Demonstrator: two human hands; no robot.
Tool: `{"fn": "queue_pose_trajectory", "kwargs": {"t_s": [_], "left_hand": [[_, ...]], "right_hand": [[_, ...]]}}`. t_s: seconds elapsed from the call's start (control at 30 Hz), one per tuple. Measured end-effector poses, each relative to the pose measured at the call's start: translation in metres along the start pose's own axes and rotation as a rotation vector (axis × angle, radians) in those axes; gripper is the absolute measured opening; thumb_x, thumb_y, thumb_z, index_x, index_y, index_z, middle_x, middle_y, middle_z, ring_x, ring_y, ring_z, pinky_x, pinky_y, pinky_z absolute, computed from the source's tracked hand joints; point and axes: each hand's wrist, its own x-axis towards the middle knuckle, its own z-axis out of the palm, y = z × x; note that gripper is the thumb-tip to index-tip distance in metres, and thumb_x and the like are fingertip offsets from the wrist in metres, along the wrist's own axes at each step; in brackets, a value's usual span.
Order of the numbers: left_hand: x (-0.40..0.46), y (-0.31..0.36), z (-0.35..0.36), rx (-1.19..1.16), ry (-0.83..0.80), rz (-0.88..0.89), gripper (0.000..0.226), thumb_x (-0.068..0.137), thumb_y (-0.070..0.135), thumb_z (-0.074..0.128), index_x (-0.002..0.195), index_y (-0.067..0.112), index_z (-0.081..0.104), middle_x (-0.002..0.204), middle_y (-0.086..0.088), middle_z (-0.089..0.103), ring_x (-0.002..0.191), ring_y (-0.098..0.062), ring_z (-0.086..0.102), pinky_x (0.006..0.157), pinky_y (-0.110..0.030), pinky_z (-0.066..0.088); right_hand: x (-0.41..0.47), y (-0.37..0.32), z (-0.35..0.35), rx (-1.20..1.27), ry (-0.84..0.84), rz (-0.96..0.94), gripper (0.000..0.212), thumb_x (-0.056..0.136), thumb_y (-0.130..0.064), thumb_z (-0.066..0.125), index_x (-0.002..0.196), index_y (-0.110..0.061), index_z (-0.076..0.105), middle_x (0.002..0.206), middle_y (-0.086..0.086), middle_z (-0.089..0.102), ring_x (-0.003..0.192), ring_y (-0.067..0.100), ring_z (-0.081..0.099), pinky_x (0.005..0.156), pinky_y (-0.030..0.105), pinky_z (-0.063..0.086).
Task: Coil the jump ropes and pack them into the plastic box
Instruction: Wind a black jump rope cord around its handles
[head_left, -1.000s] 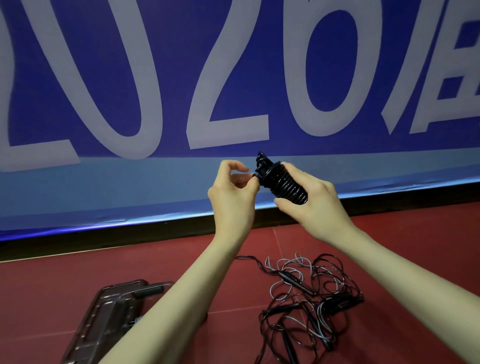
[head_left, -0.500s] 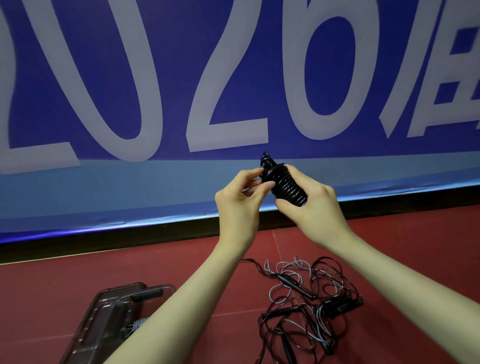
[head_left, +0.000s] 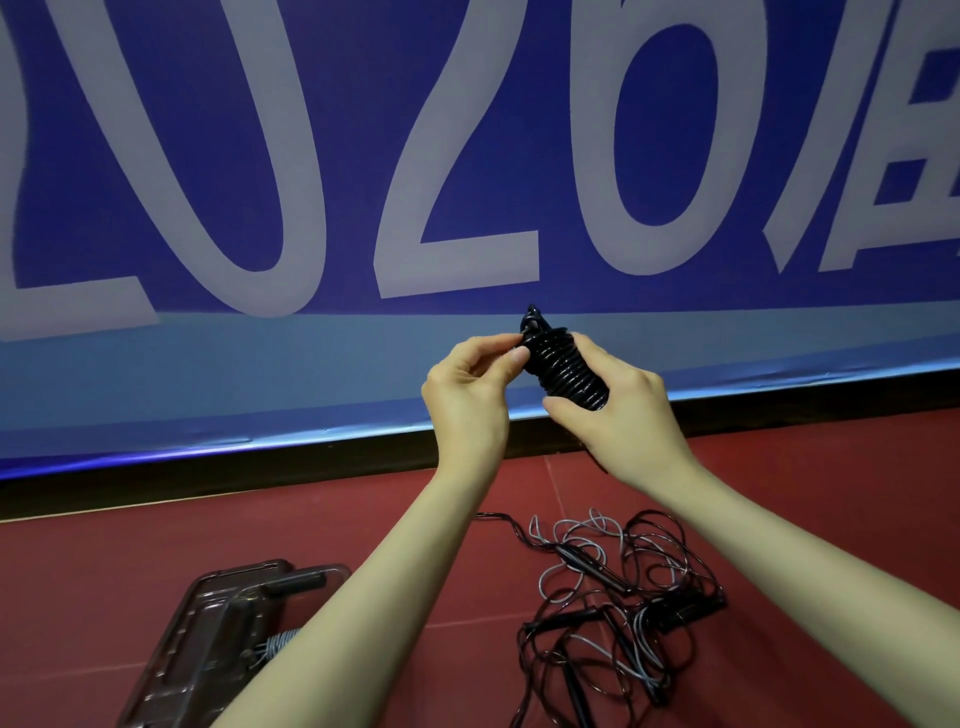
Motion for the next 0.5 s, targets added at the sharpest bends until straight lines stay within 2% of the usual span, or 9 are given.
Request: {"fn": "queue_pose_trajectory", "kwargs": {"t_s": [0.13,0.23,0.37,0.5], "left_hand": [[-0.003,-0.007,-0.001,0.046,0.013,-0.003,0.008,0.085,0.005,0.068,0.091,0.009,0.073,0.084,-0.001,0.074,0.083,-0.014,0.069,0.083,-0.029,0.055],[-0.006,-0.012,0.001,0.044,0.043,-0.03,0.006,0.085,0.006,0.068,0.088,0.011,0.069,0.081,0.002,0.071,0.077,-0.01,0.066,0.08,-0.027,0.055],[-0.002,-0.018,-0.002,0.062,-0.013,-0.007,0.007,0.087,0.006,0.066,0.084,0.013,0.067,0.081,-0.002,0.071,0.086,-0.021,0.068,0.085,-0.034,0.054],[-0.002,-0.018,-0.009,0.077,-0.104,0.04,0.018,0.089,0.002,0.061,0.083,0.019,0.064,0.079,0.007,0.066,0.081,-0.009,0.063,0.078,-0.019,0.049]], "right_hand": [[-0.003,0.004,0.001,0.017,-0.036,0.024,0.048,0.081,-0.016,0.069,0.126,-0.027,0.059,0.073,-0.006,0.06,0.06,0.01,0.051,0.058,0.028,0.045],[-0.003,0.005,0.003,0.003,-0.042,0.039,0.048,0.08,-0.017,0.069,0.126,-0.028,0.06,0.072,-0.006,0.059,0.061,0.011,0.05,0.06,0.031,0.046],[-0.003,0.004,0.001,0.008,-0.045,0.043,0.047,0.079,-0.016,0.069,0.124,-0.028,0.061,0.069,-0.007,0.058,0.06,0.01,0.05,0.061,0.031,0.046],[-0.005,0.003,-0.002,0.03,-0.081,0.053,0.048,0.079,-0.015,0.071,0.123,-0.03,0.062,0.071,-0.005,0.062,0.063,0.014,0.052,0.064,0.032,0.047]]}}
